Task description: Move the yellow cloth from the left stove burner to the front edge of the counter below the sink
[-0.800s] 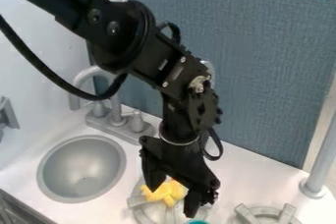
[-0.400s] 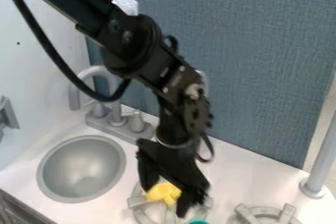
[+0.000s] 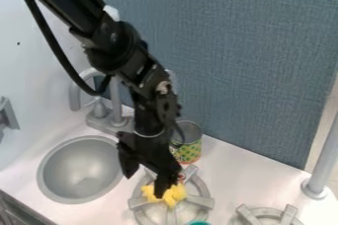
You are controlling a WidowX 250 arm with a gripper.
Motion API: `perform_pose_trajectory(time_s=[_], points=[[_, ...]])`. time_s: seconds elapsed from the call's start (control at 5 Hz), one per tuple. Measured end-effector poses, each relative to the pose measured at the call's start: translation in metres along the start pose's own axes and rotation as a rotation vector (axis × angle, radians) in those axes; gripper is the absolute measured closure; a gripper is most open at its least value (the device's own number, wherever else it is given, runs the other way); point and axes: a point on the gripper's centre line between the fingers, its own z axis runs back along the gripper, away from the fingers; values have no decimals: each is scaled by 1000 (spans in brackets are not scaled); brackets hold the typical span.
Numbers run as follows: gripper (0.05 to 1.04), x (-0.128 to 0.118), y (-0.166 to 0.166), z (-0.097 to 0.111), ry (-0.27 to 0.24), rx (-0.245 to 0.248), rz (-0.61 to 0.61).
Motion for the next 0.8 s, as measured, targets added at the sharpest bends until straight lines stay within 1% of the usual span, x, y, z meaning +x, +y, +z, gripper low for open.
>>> perform_pose_trajectory(time_s=[0.2,0.4,0.6,0.8], points=[[83,11,-2,-25,-1,-39,-47],[83,23,-8,-45,6,-73,-78],[83,37,-14,-55,-2,-102,-111],[83,47,-18,-63,-17,-119,-140]])
